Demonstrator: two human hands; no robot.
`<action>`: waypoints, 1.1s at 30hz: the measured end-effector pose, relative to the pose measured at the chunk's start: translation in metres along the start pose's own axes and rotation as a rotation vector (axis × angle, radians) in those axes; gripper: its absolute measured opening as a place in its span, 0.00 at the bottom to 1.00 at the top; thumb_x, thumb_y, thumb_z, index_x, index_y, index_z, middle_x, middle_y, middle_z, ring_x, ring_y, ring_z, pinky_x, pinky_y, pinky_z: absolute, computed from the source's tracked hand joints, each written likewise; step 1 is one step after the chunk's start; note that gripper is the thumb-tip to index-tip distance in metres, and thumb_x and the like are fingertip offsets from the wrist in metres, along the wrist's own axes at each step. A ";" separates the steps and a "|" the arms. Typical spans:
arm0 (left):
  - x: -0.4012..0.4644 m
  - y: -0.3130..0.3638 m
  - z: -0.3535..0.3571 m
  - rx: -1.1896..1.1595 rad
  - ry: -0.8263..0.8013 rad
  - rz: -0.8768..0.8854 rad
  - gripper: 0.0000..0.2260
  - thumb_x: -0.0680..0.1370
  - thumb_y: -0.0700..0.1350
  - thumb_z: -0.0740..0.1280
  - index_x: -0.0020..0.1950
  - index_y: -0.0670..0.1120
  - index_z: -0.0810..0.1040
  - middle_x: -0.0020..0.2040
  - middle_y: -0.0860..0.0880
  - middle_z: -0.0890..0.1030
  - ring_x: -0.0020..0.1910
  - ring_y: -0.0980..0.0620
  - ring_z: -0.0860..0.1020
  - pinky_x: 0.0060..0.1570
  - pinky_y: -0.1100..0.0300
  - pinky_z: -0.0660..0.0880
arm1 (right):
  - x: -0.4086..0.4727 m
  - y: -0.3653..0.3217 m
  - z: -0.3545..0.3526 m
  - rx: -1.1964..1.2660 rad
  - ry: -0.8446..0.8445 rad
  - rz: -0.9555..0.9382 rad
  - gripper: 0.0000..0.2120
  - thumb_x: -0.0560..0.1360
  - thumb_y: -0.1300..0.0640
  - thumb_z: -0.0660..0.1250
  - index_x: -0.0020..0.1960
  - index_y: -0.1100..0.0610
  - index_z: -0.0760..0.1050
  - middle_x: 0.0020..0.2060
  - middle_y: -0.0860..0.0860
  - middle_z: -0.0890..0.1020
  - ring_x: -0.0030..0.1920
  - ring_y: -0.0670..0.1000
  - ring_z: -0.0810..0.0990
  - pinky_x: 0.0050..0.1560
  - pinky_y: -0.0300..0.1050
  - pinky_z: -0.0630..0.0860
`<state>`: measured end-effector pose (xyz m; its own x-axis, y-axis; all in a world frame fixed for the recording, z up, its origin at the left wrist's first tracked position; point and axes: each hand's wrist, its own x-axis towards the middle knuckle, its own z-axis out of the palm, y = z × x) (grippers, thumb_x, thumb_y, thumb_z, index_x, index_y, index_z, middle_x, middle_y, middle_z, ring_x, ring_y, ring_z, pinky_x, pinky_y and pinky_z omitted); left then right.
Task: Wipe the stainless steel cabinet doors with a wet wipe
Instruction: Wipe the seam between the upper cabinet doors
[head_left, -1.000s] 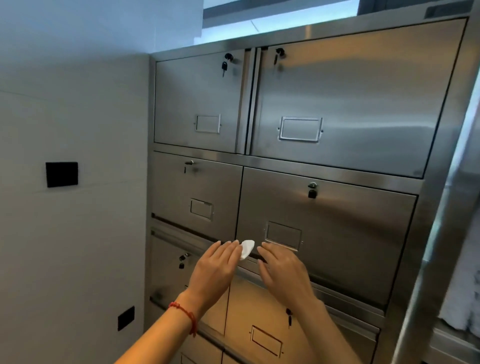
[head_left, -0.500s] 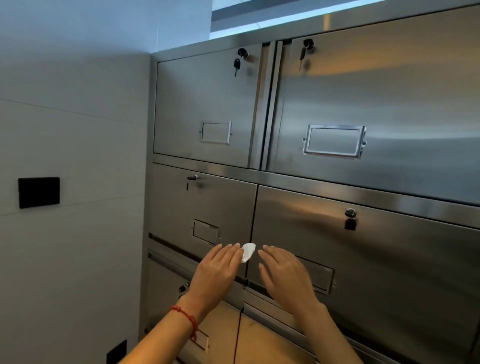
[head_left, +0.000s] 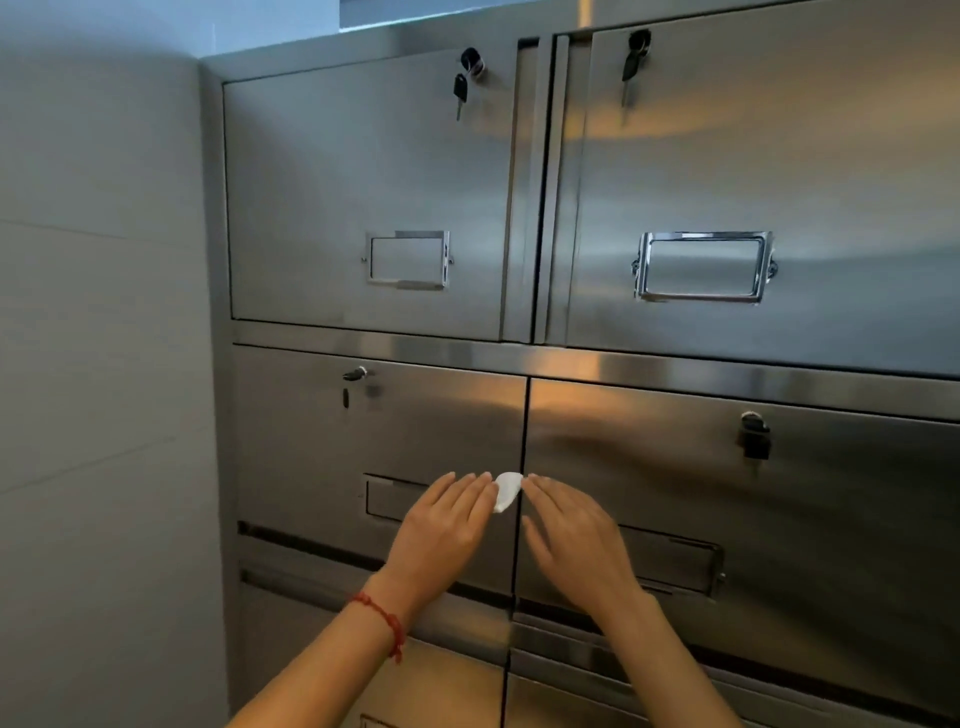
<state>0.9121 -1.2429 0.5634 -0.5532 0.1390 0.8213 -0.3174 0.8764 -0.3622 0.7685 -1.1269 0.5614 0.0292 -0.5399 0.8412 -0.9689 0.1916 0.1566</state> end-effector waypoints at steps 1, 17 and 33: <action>0.000 -0.007 0.003 -0.007 0.011 0.014 0.25 0.56 0.38 0.81 0.52 0.38 0.83 0.50 0.42 0.83 0.48 0.48 0.83 0.51 0.51 0.78 | 0.003 -0.004 0.003 -0.015 -0.004 0.003 0.24 0.64 0.56 0.79 0.58 0.58 0.80 0.53 0.52 0.83 0.52 0.48 0.83 0.54 0.42 0.76; -0.006 -0.049 0.047 -0.199 0.218 0.217 0.12 0.73 0.40 0.65 0.54 0.40 0.82 0.53 0.43 0.83 0.52 0.49 0.82 0.57 0.51 0.74 | 0.021 -0.028 0.028 -0.170 0.011 0.006 0.24 0.62 0.55 0.80 0.56 0.57 0.81 0.53 0.51 0.83 0.54 0.49 0.82 0.59 0.43 0.73; 0.016 -0.056 0.056 -0.199 0.333 0.178 0.14 0.71 0.39 0.68 0.56 0.40 0.81 0.55 0.42 0.82 0.53 0.48 0.81 0.58 0.50 0.73 | 0.041 -0.017 0.016 -0.118 0.134 -0.122 0.12 0.73 0.57 0.66 0.53 0.59 0.82 0.50 0.53 0.84 0.52 0.50 0.83 0.60 0.45 0.73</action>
<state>0.8781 -1.3153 0.5727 -0.2961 0.4087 0.8633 -0.0667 0.8928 -0.4456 0.7820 -1.1657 0.5847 0.1849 -0.4530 0.8721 -0.9209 0.2300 0.3147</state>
